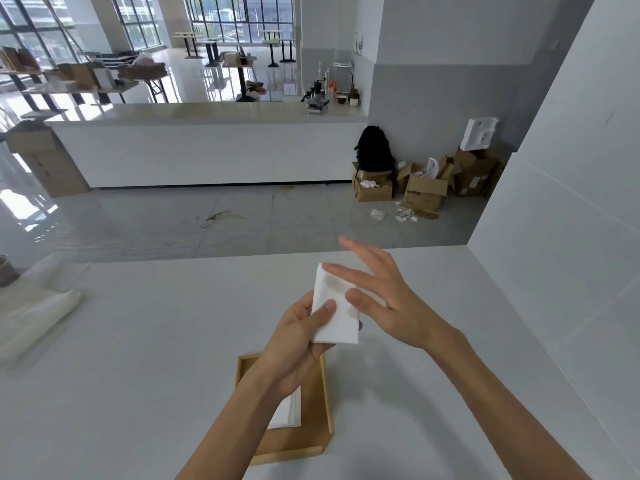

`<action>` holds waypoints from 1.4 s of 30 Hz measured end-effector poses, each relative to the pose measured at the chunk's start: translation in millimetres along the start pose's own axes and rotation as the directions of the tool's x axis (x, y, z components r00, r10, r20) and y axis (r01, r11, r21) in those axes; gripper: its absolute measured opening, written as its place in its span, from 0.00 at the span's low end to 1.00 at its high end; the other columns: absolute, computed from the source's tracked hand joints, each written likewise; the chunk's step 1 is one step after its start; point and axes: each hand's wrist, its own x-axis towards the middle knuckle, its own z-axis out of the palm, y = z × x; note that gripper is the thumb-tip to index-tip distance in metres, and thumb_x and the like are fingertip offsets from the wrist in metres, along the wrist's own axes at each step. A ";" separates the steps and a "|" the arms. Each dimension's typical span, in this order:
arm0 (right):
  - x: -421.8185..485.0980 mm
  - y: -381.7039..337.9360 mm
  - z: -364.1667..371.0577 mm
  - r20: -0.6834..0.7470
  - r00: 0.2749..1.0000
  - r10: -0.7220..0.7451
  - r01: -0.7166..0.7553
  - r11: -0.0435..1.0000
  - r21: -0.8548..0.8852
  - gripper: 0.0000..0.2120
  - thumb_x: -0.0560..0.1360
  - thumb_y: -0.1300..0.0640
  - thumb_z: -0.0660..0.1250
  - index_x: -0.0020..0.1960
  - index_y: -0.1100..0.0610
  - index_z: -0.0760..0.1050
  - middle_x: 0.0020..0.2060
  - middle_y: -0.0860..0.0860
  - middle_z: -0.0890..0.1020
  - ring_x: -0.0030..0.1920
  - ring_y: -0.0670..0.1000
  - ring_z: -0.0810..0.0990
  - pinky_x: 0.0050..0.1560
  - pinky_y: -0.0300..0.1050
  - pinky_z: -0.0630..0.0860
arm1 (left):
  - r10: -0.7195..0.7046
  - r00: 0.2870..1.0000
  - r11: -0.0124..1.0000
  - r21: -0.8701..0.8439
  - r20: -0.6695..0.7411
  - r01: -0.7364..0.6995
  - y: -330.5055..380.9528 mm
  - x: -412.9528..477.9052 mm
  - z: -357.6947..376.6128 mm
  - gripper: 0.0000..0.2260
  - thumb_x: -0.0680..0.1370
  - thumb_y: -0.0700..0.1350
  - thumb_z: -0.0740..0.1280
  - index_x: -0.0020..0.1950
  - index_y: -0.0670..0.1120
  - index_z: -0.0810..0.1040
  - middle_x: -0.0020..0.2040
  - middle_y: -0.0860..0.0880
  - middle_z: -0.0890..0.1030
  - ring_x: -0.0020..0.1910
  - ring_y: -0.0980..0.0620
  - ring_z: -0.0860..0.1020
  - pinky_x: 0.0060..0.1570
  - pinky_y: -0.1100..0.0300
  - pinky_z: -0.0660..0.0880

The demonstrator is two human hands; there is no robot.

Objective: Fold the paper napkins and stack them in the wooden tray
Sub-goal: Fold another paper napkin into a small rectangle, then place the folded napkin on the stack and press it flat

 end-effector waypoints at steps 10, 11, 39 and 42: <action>8.6 5.4 -11.0 -0.007 1.000 0.005 -0.007 0.954 -0.299 0.25 0.82 0.33 0.41 0.77 0.30 0.54 0.82 0.41 0.39 0.79 0.46 0.30 0.76 0.59 0.37 | 0.050 0.992 0.987 -0.159 0.118 -0.031 13.6 -6.0 -2.4 0.17 0.82 0.35 0.63 0.71 0.43 0.76 0.69 0.34 0.77 0.64 0.33 0.79 0.63 0.46 0.78; 7.8 2.9 -6.7 0.017 0.998 -0.057 0.060 0.956 -0.287 0.23 0.82 0.34 0.43 0.77 0.30 0.55 0.82 0.41 0.40 0.80 0.47 0.33 0.75 0.57 0.38 | 0.056 0.991 0.986 -0.160 0.120 -0.037 12.9 -6.7 -3.0 0.17 0.82 0.35 0.63 0.71 0.43 0.76 0.69 0.34 0.77 0.65 0.34 0.79 0.62 0.47 0.79; -13.1 -75.7 141.8 -0.073 0.902 0.425 -0.283 0.711 0.644 0.17 0.81 0.59 0.66 0.60 0.37 0.80 0.57 0.41 0.81 0.46 0.43 0.80 0.43 0.36 0.78 | 0.388 0.895 0.688 0.715 -0.220 -0.123 3.6 -100.8 -91.4 0.19 0.83 0.34 0.61 0.71 0.52 0.73 0.54 0.64 0.83 0.42 0.57 0.85 0.42 0.62 0.81; -14.3 -76.0 152.1 -0.017 0.874 0.485 -0.351 0.657 0.667 0.19 0.81 0.58 0.67 0.63 0.36 0.78 0.58 0.37 0.80 0.47 0.41 0.80 0.45 0.36 0.80 | 0.293 0.936 0.714 0.696 -0.196 -0.078 5.6 -100.8 -100.9 0.22 0.83 0.34 0.62 0.75 0.51 0.70 0.46 0.54 0.80 0.37 0.62 0.79 0.40 0.70 0.77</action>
